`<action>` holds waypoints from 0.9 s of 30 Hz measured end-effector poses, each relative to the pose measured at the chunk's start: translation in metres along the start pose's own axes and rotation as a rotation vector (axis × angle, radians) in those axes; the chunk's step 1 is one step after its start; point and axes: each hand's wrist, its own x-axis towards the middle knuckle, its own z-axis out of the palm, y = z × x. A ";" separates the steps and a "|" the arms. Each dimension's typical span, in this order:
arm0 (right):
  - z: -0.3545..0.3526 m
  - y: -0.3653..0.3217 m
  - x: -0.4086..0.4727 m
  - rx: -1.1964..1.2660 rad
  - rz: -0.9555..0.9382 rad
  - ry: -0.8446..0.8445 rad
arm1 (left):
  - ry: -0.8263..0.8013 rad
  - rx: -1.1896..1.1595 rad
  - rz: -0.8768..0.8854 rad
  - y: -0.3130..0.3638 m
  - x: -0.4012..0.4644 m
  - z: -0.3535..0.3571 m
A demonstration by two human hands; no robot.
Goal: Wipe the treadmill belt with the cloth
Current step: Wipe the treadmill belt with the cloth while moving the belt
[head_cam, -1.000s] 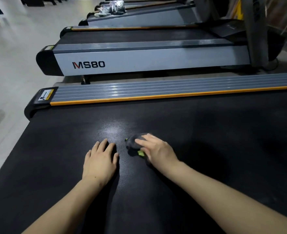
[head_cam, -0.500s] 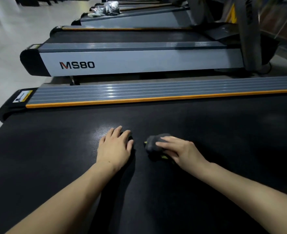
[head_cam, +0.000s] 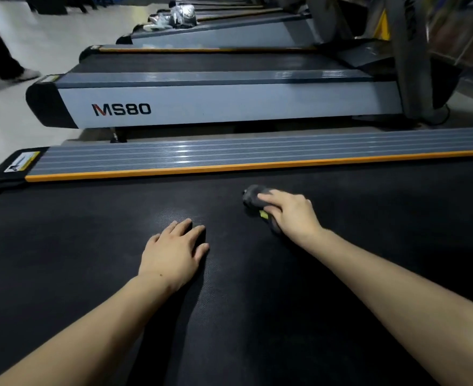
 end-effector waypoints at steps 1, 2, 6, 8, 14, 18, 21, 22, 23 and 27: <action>-0.003 -0.006 -0.021 0.042 -0.073 0.006 | 0.008 -0.011 0.005 0.000 -0.001 -0.001; -0.004 -0.012 -0.043 0.094 -0.177 -0.018 | 0.031 -0.015 0.007 -0.002 -0.002 -0.001; -0.004 -0.020 -0.056 0.149 -0.354 -0.136 | 0.085 -0.005 -0.052 -0.020 -0.006 -0.003; 0.010 -0.017 -0.011 0.066 -0.209 -0.108 | 0.061 0.014 -0.082 -0.031 -0.008 -0.002; 0.041 -0.038 0.070 -0.052 0.133 -0.032 | 0.025 -0.005 -0.106 -0.038 -0.009 -0.008; 0.032 -0.054 -0.002 0.029 -0.065 -0.018 | 0.019 -0.030 -0.101 -0.038 -0.015 -0.009; 0.029 -0.070 -0.063 0.150 -0.310 -0.124 | 0.077 0.000 -0.096 -0.047 -0.022 -0.008; 0.028 -0.071 -0.068 0.163 -0.360 -0.165 | 0.090 0.005 -0.109 -0.052 -0.023 -0.009; 0.027 -0.070 -0.062 0.159 -0.380 -0.188 | 0.088 0.005 -0.132 -0.058 -0.024 -0.010; 0.041 -0.056 0.022 0.058 -0.165 -0.080 | 0.031 0.012 -0.157 -0.077 -0.019 -0.013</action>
